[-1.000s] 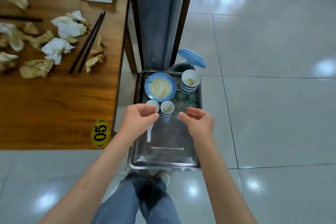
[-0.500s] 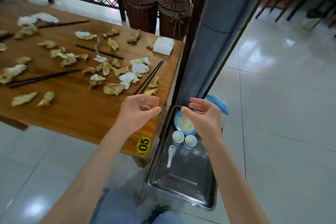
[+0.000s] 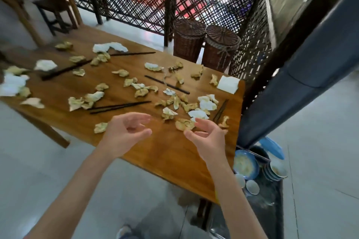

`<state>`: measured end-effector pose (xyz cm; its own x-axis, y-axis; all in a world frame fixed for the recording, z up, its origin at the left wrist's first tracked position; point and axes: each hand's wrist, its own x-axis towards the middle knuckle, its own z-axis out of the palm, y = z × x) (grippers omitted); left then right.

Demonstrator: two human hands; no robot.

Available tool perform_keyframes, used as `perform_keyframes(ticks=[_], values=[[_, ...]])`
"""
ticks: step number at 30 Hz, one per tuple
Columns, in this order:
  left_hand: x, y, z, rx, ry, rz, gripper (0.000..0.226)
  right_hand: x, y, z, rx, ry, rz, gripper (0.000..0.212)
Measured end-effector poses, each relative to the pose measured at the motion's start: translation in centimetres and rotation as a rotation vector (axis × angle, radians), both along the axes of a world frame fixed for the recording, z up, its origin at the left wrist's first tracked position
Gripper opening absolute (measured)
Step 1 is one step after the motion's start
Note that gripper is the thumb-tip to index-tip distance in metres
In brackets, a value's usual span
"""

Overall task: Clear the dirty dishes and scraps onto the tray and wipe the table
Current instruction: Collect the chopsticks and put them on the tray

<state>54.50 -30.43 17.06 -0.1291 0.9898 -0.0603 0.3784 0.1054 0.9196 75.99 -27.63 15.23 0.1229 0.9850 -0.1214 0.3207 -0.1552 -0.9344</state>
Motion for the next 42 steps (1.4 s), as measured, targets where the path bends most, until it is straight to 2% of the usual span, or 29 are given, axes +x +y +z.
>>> perform_keyframes(ticks=[9, 18, 25, 31, 36, 42], values=[[-11.0, 4.3, -1.5, -0.014, 0.007, -0.011, 0.034, -11.7, 3.0, -1.6, -0.064, -0.046, 0.021, 0.047], [-15.3, 12.8, -6.9, -0.077, 0.081, -0.029, 0.032, -15.9, 11.0, -5.3, -0.154, -0.118, 0.038, 0.045], [-17.5, 19.5, -11.3, -0.173, 0.197, -0.055, 0.030, -16.9, 17.0, -8.9, -0.277, -0.148, 0.060, 0.053], [-19.5, 21.9, -15.1, -0.268, 0.349, -0.075, 0.026, -18.6, 19.7, -12.3, -0.402, -0.181, -0.008, 0.048], [-20.3, 23.0, -17.8, -0.356, 0.533, -0.241, 0.032, -20.2, 20.5, -14.0, -0.501, -0.209, -0.084, 0.043], [-19.9, 24.0, -18.8, -0.334, 0.729, -0.366, 0.034, -20.3, 20.0, -14.4, -0.535, -0.198, -0.170, 0.044]])
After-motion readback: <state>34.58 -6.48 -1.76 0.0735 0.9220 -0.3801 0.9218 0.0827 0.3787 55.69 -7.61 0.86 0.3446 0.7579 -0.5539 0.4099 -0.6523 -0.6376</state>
